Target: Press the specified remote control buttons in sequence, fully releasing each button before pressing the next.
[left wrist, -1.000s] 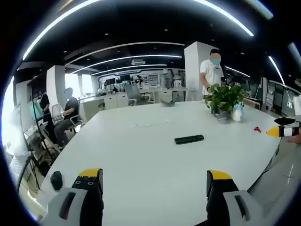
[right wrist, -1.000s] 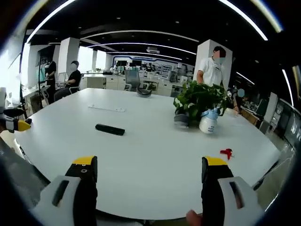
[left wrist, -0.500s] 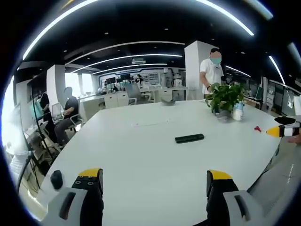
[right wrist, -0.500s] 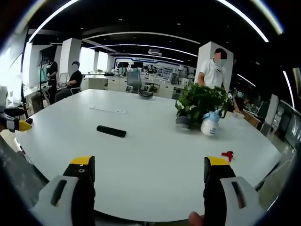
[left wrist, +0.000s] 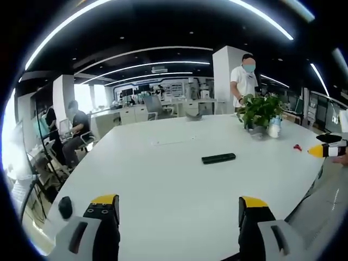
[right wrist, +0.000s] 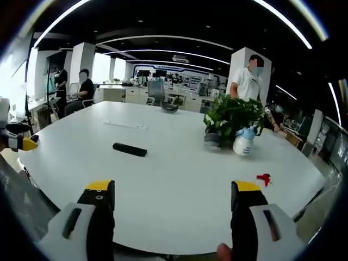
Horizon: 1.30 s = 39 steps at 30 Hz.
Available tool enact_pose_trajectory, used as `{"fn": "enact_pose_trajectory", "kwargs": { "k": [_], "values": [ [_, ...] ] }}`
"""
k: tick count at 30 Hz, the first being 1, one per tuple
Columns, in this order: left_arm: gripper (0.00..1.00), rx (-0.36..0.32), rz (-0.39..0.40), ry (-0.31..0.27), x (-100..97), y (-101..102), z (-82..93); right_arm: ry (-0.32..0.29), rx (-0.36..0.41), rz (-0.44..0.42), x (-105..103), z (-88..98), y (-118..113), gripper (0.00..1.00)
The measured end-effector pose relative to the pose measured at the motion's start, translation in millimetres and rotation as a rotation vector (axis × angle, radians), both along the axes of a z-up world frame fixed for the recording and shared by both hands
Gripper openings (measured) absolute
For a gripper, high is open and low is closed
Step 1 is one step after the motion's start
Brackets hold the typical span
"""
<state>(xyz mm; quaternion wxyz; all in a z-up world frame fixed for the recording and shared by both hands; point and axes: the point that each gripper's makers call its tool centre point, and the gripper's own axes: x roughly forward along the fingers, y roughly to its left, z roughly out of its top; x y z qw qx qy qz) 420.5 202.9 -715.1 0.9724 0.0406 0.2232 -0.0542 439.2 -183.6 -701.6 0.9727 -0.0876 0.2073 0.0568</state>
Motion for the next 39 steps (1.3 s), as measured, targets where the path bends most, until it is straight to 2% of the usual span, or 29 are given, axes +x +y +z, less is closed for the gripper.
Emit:
{"fn": "enact_pose_trajectory", "kwargs": {
  "k": [18,22,27,32,35,39],
  "values": [
    [0.84,-0.003,-0.018,0.033,-1.2,-3,-5.3,0.032,0.025,0.002,-3,-4.2,1,0.80],
    [0.77,-0.022,-0.031,0.043,-2.4,-6,-4.8,0.026,0.041,0.000,-3,-2.8,0,0.76],
    [0.70,-0.058,-0.037,0.023,-2.0,-8,1.2,0.027,0.053,0.000,-4,-1.9,1,0.68],
    [0.63,-0.073,-0.063,0.055,-2.3,-14,-2.3,0.028,0.073,-0.021,-5,-1.6,-4,0.62],
    [0.53,-0.078,-0.077,0.080,-1.9,-18,-3.5,0.023,0.092,-0.030,-6,-0.3,-7,0.56],
    [0.48,-0.067,-0.082,0.088,2.0,-17,-1.9,0.028,0.099,-0.045,-7,-1.6,-10,0.51]
  ]
}}
